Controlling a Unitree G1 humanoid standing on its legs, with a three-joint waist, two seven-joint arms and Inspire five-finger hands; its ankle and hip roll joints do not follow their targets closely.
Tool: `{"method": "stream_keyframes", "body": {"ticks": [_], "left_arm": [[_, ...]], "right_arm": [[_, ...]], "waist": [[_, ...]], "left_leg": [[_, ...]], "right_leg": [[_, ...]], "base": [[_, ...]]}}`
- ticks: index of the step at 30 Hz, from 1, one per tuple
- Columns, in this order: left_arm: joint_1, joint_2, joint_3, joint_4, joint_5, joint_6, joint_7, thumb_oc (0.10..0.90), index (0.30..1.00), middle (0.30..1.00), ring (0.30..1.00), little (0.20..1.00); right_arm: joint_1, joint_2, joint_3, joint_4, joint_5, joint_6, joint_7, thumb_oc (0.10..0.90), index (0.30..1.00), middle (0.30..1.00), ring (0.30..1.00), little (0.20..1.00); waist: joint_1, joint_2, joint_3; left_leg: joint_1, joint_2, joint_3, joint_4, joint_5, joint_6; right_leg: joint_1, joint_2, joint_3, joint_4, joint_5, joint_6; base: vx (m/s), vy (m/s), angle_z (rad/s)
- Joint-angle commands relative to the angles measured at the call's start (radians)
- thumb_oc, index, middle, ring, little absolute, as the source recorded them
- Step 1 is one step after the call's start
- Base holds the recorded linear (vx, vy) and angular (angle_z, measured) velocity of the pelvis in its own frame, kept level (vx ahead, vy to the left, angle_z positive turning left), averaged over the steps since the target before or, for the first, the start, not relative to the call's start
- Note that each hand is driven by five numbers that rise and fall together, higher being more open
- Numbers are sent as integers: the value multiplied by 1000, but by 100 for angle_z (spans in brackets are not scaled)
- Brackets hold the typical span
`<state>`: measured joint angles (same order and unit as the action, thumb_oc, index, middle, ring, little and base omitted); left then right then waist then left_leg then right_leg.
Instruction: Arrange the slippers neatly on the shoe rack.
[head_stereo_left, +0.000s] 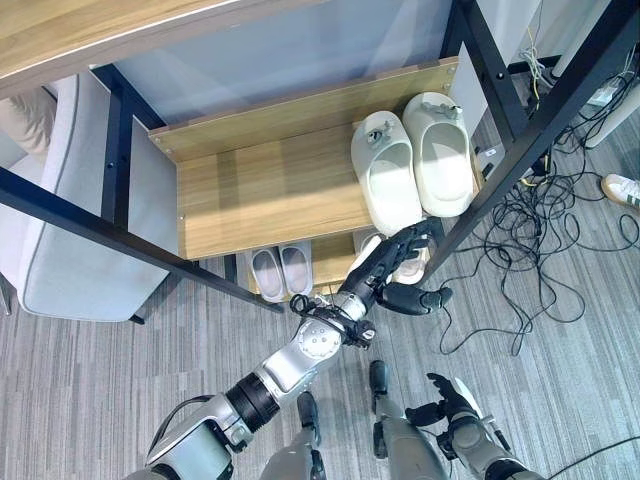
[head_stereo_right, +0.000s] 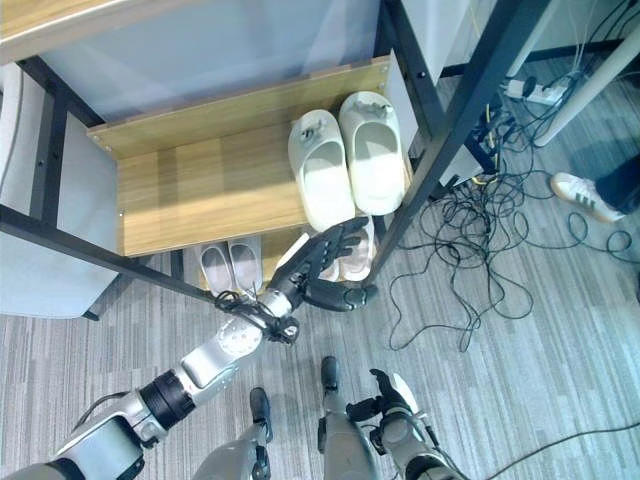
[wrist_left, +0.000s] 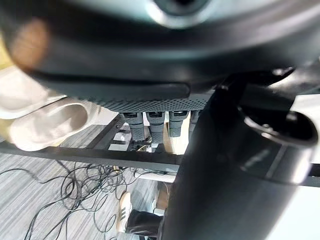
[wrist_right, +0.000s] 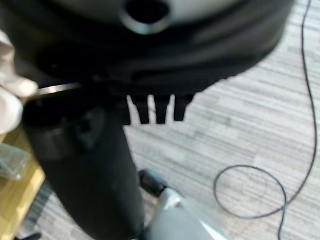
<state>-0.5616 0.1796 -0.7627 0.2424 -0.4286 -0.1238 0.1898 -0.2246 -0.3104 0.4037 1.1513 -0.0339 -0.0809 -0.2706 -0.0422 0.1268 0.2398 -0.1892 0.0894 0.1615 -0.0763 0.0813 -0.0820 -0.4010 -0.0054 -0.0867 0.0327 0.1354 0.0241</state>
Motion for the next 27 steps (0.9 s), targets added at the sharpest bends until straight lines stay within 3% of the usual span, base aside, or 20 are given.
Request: {"method": "stream_keyframes", "body": {"ticks": [1,27], "left_arm": [[-85,-100,51,-9,40,-106,6,800,900,900,900,900],[-159,-111,72,66,104,-114,44,800,900,900,900,900]], "right_arm": [[55,-20,33,-32,-9,-28,-24,800,900,900,900,900],[62,-32,35,-45,-14,-37,-19,800,900,900,900,900]], "waist": [[-6,-36,-53],[-18,-40,-46]], "left_leg": [[-62,5,-44,-10,50,-59],[-80,7,-39,-10,52,-58]], "right_leg": [[-9,-47,-38,56,-85,123],[-49,-52,-33,65,-77,125]], "base": [[0,0,0],[0,1,-1]]}}
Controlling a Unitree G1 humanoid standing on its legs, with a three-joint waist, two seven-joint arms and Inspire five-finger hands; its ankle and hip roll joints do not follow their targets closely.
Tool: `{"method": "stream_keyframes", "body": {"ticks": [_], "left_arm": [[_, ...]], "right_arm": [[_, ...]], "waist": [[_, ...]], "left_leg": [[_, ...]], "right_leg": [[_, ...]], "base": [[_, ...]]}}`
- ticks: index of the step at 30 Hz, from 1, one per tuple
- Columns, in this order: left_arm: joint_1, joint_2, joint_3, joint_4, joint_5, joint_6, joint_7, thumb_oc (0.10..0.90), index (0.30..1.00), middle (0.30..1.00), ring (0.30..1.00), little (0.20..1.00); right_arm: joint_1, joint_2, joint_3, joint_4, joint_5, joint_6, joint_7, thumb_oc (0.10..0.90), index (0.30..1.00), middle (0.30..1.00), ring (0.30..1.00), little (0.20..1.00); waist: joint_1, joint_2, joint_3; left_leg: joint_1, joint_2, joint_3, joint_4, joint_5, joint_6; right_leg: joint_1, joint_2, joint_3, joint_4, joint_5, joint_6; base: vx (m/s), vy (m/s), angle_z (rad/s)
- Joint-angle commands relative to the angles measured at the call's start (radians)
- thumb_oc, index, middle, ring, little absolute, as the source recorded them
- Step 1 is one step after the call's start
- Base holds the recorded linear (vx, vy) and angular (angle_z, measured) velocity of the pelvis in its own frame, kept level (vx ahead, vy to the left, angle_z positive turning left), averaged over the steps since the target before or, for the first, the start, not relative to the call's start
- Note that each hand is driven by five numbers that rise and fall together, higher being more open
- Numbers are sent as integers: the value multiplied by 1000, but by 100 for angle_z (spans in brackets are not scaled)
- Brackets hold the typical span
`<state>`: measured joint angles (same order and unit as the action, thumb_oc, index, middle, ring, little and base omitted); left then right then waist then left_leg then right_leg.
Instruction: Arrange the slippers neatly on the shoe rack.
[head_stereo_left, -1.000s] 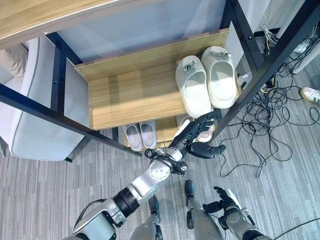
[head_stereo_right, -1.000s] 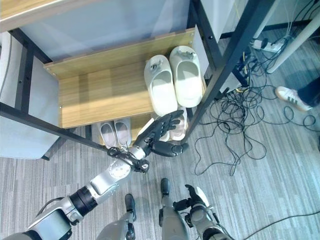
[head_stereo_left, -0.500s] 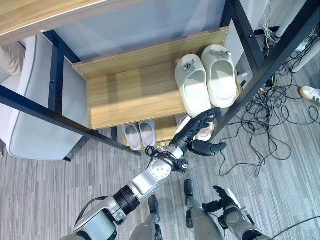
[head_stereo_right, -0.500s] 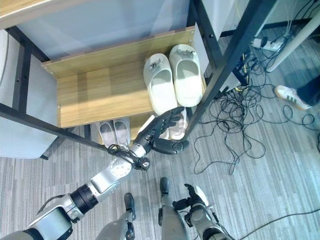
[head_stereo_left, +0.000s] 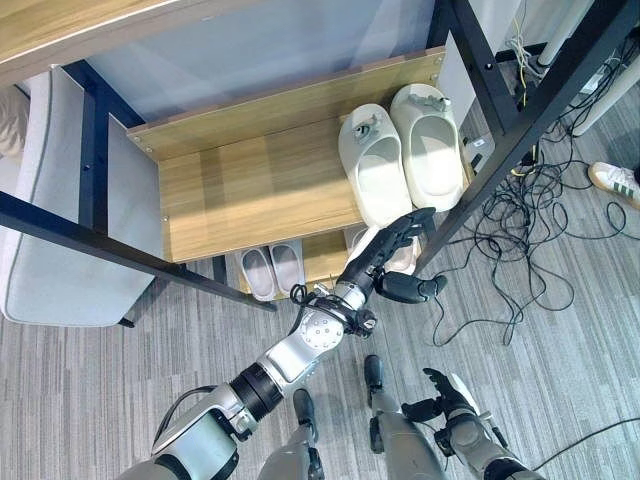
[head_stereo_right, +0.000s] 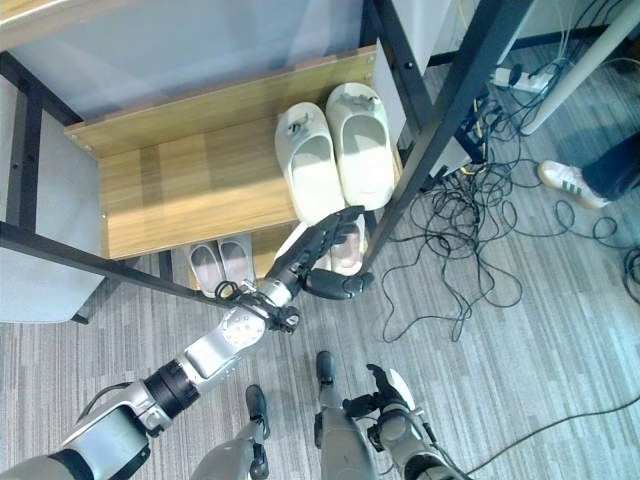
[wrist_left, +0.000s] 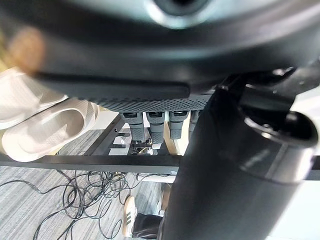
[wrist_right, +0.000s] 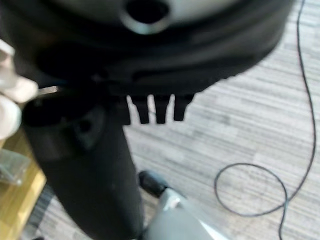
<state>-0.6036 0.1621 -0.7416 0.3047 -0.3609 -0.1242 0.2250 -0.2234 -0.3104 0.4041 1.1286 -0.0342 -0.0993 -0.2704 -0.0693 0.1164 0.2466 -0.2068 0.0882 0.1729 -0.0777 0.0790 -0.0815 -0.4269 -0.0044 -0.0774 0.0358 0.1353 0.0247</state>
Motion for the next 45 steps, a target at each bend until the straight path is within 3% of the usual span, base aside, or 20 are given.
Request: {"method": "stream_keyframes", "body": {"ticks": [1,31,45], "left_arm": [[-120,-93,51,5,41,-112,9,800,900,900,900,900],[-229,-79,73,83,77,-119,30,800,900,900,900,900],[-146,-82,73,38,8,-117,-3,800,900,900,900,900]], "right_arm": [[61,-32,36,-24,-16,-19,-18,800,900,900,900,900],[62,-50,44,-27,-24,-21,1,800,900,900,900,900],[64,-31,34,-10,-15,-17,1,800,900,900,900,900]], "waist": [[9,-29,-53],[-2,-25,-58],[8,-31,-53]], "left_leg": [[-63,8,-50,-9,54,-58],[-73,5,-43,-9,53,-55],[-70,5,-46,-6,50,-54]], "right_leg": [[-24,-53,-43,62,-76,124],[-47,-58,-39,69,-72,127],[-35,-56,-44,68,-73,127]], "base": [[0,0,0],[0,0,0],[0,0,0]]}}
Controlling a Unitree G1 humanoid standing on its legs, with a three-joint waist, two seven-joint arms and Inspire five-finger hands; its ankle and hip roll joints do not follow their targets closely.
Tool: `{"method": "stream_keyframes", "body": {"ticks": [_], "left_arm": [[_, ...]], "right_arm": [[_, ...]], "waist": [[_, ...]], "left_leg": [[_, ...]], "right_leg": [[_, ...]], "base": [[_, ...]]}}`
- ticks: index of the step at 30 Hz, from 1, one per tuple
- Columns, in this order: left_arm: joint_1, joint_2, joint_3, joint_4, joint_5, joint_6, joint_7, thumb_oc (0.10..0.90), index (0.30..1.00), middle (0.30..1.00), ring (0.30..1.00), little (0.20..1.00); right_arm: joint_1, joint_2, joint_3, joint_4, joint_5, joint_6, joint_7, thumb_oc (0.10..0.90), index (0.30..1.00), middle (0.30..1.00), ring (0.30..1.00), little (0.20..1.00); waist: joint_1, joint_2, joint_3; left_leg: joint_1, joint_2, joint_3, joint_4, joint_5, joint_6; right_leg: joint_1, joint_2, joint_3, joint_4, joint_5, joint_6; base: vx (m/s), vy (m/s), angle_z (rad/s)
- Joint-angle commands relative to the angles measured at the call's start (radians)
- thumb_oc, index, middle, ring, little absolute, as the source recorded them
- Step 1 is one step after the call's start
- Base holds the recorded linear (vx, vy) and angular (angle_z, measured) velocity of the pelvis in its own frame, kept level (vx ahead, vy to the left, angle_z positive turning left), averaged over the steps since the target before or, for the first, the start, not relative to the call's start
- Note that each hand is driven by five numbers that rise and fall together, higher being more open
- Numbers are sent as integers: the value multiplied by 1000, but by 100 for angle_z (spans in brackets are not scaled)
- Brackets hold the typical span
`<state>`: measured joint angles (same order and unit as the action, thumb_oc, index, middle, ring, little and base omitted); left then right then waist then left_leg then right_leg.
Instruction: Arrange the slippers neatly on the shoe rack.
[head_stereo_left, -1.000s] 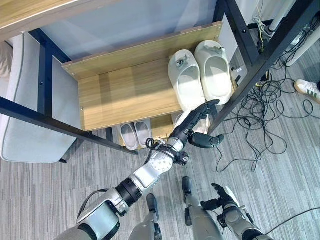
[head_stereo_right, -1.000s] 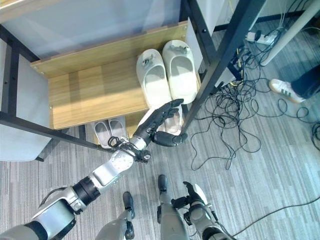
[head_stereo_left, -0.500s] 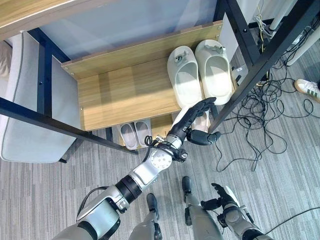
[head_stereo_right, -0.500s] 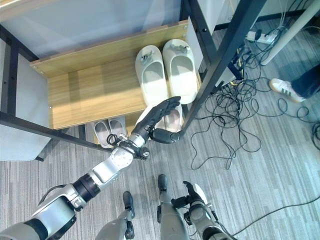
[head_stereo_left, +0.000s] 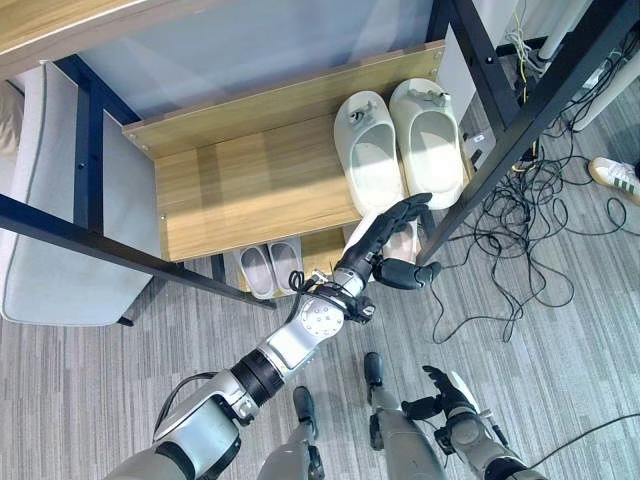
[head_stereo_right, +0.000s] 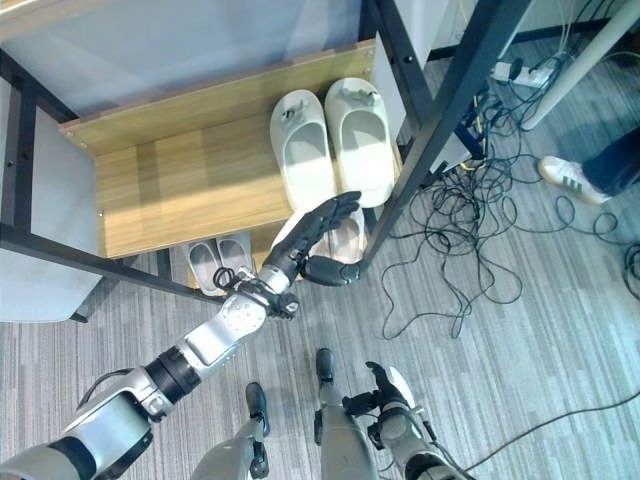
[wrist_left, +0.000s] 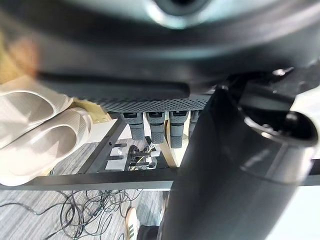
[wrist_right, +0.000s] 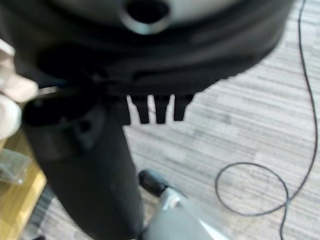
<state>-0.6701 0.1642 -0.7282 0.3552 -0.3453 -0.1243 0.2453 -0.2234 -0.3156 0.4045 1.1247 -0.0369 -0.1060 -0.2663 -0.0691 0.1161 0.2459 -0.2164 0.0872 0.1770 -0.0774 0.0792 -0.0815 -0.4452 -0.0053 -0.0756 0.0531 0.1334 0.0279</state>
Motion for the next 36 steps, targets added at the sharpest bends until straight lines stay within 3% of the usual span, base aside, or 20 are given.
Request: {"method": "stream_keyframes", "body": {"ticks": [1,11,22,25,29,32,36], "left_arm": [[-71,-85,58,-17,-14,-115,-27,800,900,900,900,900],[90,-33,29,-104,-79,-90,-110,800,900,900,900,900],[346,94,27,-61,6,-48,-235,800,900,900,900,900],[454,135,71,61,82,-30,-266,800,900,900,900,900],[550,154,208,394,297,-24,-252,800,900,900,900,900],[569,131,332,576,335,-7,-219,800,900,900,900,900],[578,123,409,683,365,-1,-198,800,900,900,900,900]], "right_arm": [[63,-24,33,-6,-11,-10,-3,800,900,900,900,900],[61,2,16,3,6,1,1,800,900,900,900,900],[92,10,-26,38,5,18,28,800,900,900,900,900],[112,6,-54,67,5,28,48,800,900,900,900,900],[163,-10,-110,139,-8,37,84,800,900,900,900,900],[180,-14,-142,169,-14,41,100,800,900,900,900,900],[193,-11,-163,182,-15,41,109,800,900,900,900,900]], "waist": [[10,-31,-52],[36,-45,-53],[67,-67,-96],[80,-75,-123],[102,-93,-192],[110,-105,-221],[114,-112,-235]], "left_leg": [[-61,5,-51,-6,50,-55],[-54,1,-61,0,47,-55],[10,5,-61,3,31,-60],[42,8,-60,2,26,-62],[85,3,-53,-10,24,-62],[98,-4,-48,-10,19,-62],[117,-13,-47,-10,13,-62]], "right_leg": [[-15,-56,-48,50,-71,124],[16,-55,-69,50,-78,124],[112,-56,-105,33,-92,128],[155,-61,-122,24,-97,128],[240,-70,-165,-32,-84,138],[278,-79,-181,-62,-75,144],[312,-82,-188,-79,-71,147]], "base": [[0,0,0],[-14,-12,4],[6,1,11],[29,28,18],[73,77,33],[41,67,16],[43,63,13]]}}
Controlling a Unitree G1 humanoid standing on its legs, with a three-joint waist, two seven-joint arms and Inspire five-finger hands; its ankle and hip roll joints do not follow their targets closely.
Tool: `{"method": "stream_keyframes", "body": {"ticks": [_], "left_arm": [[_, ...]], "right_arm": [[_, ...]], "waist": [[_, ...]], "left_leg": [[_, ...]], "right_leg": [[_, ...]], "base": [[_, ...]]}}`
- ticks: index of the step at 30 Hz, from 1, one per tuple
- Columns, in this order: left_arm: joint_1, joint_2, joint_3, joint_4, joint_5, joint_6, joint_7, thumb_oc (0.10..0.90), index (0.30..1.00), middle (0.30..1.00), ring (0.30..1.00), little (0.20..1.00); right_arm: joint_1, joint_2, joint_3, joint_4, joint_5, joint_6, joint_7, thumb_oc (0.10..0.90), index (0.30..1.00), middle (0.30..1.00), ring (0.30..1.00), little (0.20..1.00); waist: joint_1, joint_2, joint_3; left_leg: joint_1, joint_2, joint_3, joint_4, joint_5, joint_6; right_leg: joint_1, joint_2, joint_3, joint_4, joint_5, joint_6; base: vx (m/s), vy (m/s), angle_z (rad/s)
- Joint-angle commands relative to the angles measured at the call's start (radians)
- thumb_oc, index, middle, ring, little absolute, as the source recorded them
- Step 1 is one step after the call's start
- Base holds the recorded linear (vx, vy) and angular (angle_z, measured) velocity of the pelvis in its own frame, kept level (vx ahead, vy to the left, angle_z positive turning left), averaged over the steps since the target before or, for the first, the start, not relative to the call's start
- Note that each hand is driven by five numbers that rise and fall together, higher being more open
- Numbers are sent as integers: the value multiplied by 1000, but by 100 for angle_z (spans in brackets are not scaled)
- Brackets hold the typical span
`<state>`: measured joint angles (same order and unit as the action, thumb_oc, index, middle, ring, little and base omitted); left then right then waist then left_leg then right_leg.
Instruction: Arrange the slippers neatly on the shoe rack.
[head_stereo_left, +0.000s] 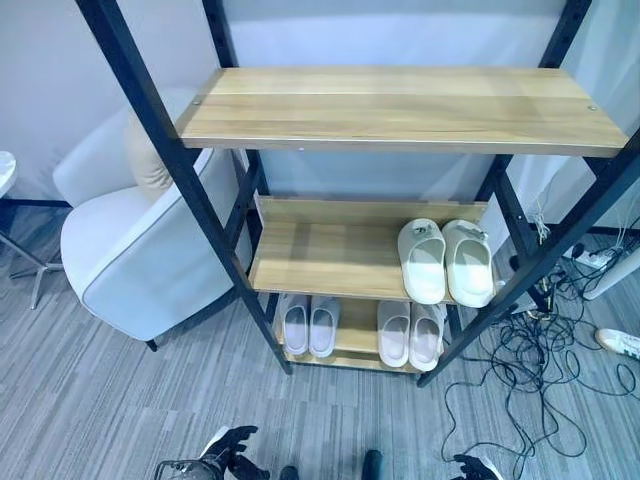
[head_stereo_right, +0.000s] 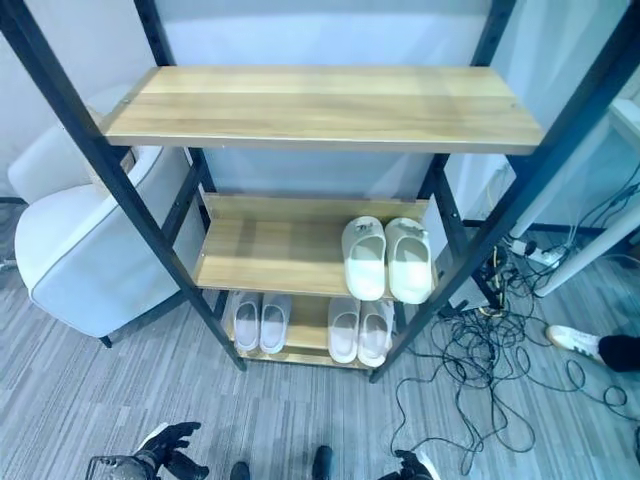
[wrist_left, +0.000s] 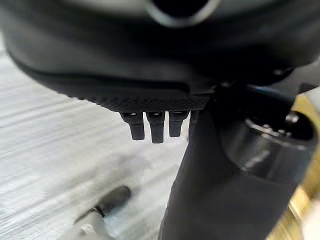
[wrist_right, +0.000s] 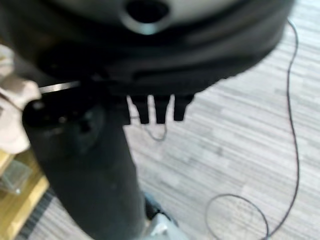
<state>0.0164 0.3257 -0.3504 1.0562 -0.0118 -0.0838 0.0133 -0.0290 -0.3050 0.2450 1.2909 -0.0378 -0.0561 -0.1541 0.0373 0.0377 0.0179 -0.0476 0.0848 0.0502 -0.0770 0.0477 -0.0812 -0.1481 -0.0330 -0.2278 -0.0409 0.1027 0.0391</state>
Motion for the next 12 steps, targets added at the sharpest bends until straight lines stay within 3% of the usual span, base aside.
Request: {"method": "stream_keyframes", "body": {"ticks": [1,6,12], "left_arm": [[-102,-43,82,40,33,-33,49,800,900,900,900,900],[-68,-54,222,165,-22,-16,61,800,900,900,900,900],[-38,-54,266,210,-24,-8,69,800,900,900,900,900]], "right_arm": [[4,-18,-18,23,-13,-8,2,800,900,900,900,900],[7,-3,-44,32,-10,-5,13,800,900,900,900,900],[11,2,-45,36,-19,-4,14,800,900,900,900,900]], "waist": [[13,-39,-18],[33,-48,-33],[43,-48,-39]], "left_leg": [[-40,-16,80,-10,40,-61],[3,-25,80,-10,27,-56],[24,-29,82,-10,22,-51]], "right_leg": [[32,-55,-39,10,-41,136],[89,-60,-55,0,-50,133],[117,-65,-64,-8,-51,133]], "base": [[54,60,7],[64,79,9],[43,38,3]]}}
